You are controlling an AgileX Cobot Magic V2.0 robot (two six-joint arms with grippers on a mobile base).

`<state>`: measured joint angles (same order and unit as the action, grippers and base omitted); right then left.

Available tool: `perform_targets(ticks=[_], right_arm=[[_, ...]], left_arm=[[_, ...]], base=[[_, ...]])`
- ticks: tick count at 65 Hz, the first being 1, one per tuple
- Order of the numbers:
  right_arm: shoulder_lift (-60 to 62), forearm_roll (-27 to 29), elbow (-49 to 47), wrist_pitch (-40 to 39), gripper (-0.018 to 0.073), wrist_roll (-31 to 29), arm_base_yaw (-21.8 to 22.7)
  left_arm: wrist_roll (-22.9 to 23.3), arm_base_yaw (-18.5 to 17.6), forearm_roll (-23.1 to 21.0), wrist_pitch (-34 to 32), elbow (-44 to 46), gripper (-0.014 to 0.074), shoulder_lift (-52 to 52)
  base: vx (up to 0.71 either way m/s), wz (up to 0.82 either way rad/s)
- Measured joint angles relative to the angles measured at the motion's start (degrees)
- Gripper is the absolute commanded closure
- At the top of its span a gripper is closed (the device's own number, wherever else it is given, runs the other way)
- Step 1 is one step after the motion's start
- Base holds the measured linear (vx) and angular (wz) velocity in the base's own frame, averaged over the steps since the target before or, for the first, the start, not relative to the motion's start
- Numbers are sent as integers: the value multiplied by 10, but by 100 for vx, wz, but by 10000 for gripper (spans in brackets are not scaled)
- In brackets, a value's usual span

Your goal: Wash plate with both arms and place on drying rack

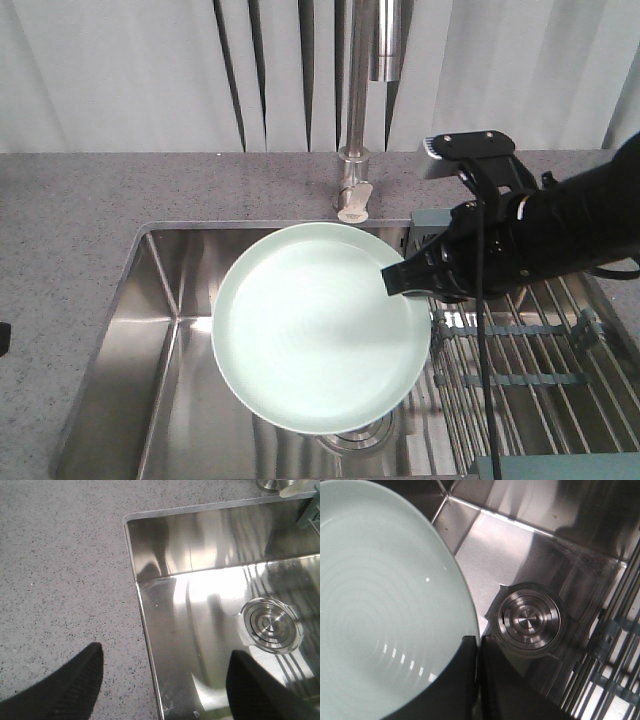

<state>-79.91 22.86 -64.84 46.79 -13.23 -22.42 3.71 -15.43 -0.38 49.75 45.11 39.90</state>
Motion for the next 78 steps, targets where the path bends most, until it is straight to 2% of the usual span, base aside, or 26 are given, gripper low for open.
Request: perform_targets(ticks=[19,44,54,66,78], right_arm=[[-78,-1,-99,5,561,0,10],[-131,-5,-166,20,561,-5,94],[-125,-4,-158,30,561,-19,128],[-70,2,-82,12,561,-35,160],[-16,-13,-21,12,561,-44,218]], left_arm=[[0,0,0,0,0,111,0],[0,0,0,0,0,111,0],[0,0,0,0,0,111,0],[0,0,0,0,0,111,0],[0,0,0,0,0,111,0]], base=[[0,0],[0,0],[0,0],[0,0],[0,0]])
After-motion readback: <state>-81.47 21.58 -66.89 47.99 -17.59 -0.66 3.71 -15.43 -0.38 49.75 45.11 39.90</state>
